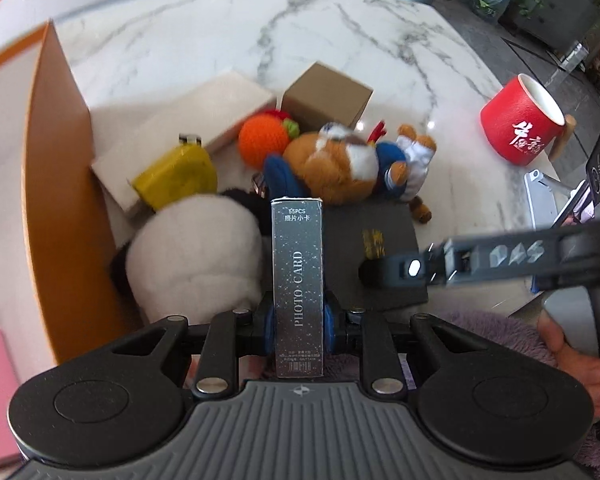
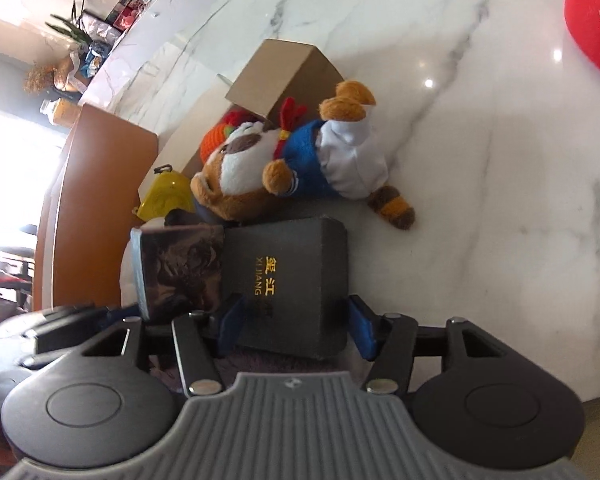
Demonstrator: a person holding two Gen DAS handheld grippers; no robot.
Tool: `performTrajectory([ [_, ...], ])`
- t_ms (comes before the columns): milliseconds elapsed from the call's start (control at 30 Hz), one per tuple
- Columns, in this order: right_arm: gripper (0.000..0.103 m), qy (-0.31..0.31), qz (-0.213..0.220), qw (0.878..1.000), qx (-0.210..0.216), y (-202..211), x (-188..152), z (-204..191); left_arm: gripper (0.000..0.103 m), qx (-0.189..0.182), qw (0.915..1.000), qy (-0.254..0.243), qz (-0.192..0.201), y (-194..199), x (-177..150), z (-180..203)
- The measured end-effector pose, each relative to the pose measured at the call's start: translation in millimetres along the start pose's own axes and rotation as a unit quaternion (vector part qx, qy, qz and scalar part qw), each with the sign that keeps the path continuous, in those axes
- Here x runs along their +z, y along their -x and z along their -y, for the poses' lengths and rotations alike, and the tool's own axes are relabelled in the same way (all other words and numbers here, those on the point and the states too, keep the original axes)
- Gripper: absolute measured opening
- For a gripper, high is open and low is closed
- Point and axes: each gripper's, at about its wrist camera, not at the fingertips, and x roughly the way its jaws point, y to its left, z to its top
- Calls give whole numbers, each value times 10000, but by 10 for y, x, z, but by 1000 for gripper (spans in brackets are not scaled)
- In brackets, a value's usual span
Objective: Organize objects
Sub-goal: 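Grasp the black XI JIANG NAN box with the right tool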
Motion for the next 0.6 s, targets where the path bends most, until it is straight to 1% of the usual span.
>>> performTrajectory([
  [33, 68, -83, -13, 9999, 113, -7, 13, 24, 27, -11, 10000, 8, 39, 0, -8, -2],
  [67, 69, -120, 6, 9998, 127, -7, 11, 31, 27, -10, 10000, 10, 40, 2, -10, -3],
  [100, 63, -81, 39, 10000, 13, -3, -2, 13, 27, -11, 10000, 14, 40, 2, -10, -6],
  [133, 50, 1, 89, 9998, -168, 8, -25, -20, 27, -31, 10000, 27, 37, 1, -11, -15],
  [200, 48, 54, 195, 9995, -250, 49, -68, -60, 27, -64, 10000, 50, 37, 3, -11, -32],
  [267, 43, 99, 336, 9989, -316, 115, -113, -96, 27, -66, 10000, 56, 48, 1, -9, -30],
  [333, 36, 172, 464, 9980, -387, 186, -153, -146, 27, -62, 10000, 36, 54, 2, -10, -28],
  [433, 31, 306, 651, 9963, -475, 298, -210, -231, 26, -89, 9999, 33, 55, 5, -13, -38],
  [600, 26, 558, 856, 9930, -587, 450, -236, -387, 27, -151, 9999, 46, 55, 8, -12, -54],
])
